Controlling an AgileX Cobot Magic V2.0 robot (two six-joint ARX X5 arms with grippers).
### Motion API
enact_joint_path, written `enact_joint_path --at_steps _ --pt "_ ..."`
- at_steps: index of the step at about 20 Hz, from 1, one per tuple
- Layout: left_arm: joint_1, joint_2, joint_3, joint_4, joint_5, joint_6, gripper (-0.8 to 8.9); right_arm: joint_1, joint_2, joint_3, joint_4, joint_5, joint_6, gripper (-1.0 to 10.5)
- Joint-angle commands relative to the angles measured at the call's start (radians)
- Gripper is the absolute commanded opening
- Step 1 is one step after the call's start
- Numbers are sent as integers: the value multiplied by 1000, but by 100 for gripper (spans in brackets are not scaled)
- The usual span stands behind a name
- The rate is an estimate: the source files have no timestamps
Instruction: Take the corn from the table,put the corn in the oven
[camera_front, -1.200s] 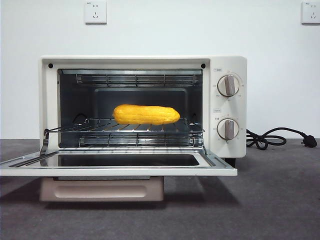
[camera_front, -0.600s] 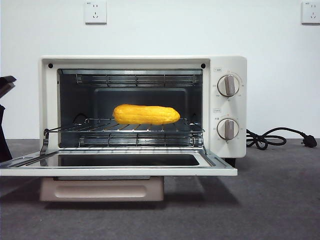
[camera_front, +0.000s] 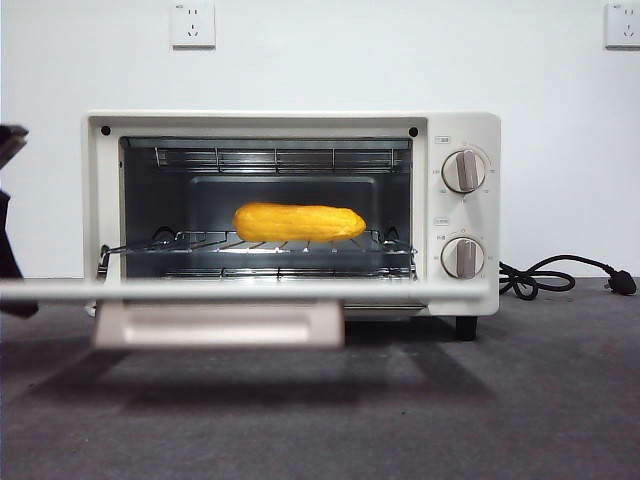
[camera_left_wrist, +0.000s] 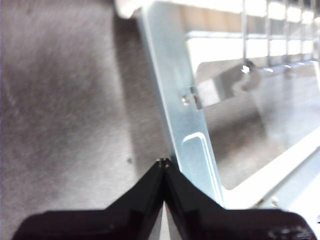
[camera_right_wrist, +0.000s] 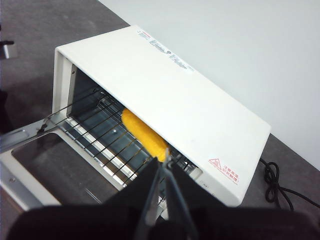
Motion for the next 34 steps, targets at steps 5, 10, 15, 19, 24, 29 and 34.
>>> enact_joint_path --at_steps 5,10,15,19,24,29,34 --pt "-13 -69 184 -44 98 -19 -8 2 0 0 2 4 10 26" --pt "-14 -136 309 -62 96 -52 -8 -6 0 0 4 5 -2 27" --pt "-14 -216 347 -89 82 -51 -8 -43 0 0 0 5 -14 27" --pt "-14 -290 347 -109 -9 -51 -8 -94 0 0 -4 5 -17 28" --pt "-22 -412 347 -175 -275 -51 -8 -177 0 0 -17 67 -15 27" --pt "-56 -517 347 -237 -547 -46 -8 -250 0 0 -23 202 -11 19" --pt "-99 -595 347 -311 -697 -47 -8 -330 0 0 -41 325 -11 -8"
